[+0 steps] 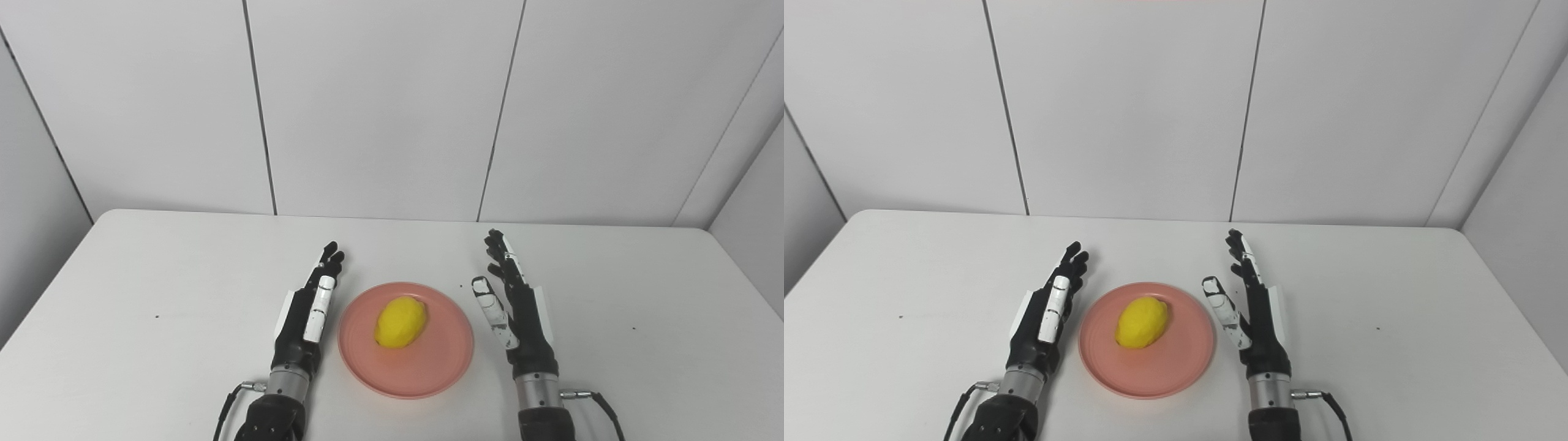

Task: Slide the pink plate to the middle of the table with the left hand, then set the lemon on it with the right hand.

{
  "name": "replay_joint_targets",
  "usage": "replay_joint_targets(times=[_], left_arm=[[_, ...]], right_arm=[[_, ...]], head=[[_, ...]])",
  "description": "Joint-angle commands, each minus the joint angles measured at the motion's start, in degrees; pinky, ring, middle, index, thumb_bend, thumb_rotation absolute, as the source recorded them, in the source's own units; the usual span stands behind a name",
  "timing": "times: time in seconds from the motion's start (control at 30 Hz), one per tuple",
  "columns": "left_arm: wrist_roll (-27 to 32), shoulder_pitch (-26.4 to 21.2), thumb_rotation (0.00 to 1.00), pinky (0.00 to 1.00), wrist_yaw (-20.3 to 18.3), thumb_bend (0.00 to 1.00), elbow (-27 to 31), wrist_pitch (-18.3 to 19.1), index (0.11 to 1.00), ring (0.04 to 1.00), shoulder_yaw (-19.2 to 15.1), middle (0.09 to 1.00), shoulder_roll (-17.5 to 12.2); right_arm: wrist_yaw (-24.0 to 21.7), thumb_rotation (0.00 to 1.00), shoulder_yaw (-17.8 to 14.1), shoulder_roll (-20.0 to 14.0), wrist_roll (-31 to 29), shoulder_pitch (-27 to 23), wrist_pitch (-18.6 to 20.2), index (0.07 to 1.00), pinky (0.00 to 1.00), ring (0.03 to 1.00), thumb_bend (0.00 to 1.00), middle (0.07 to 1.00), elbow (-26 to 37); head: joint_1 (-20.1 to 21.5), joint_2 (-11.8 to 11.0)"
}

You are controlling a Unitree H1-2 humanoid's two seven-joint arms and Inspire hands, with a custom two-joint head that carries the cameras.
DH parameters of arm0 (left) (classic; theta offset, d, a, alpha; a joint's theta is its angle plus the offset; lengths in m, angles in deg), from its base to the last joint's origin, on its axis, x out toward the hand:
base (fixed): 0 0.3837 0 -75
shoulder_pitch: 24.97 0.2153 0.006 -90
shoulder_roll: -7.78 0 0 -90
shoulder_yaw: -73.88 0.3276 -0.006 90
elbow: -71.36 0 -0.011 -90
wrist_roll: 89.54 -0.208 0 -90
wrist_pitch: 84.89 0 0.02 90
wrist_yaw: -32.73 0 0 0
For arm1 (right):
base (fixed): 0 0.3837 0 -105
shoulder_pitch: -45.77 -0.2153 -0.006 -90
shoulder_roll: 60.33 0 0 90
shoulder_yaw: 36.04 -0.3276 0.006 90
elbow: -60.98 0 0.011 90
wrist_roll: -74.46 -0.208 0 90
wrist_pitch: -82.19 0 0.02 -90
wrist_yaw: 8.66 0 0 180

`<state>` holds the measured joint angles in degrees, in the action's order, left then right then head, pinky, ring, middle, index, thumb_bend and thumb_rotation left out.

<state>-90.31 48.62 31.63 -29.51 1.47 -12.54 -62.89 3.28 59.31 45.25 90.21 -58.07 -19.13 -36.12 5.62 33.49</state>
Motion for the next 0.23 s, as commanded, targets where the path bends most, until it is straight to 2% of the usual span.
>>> replay_joint_targets(times=[0.0,0.2], left_arm=[[0.7,-1.6,1.0,1.0,-0.5,0.65,1.9,-0.9,0.954,0.973,-0.3,0.965,-0.3],[1.5,-1.4,1.0,1.0,-1.2,0.64,1.7,-1.4,0.954,0.966,-0.9,0.964,-1.3]], right_arm=[[-0.8,1.0,-0.4,0.5,-1.2,-0.9,-0.1,0.937,0.88,0.925,0.56,0.929,1.1],[-0.9,1.0,-0.5,0.9,-1.6,-0.5,0.2,0.94,0.89,0.929,0.58,0.927,0.7]], head=[[-0.1,0.1],[1.3,0.2]])
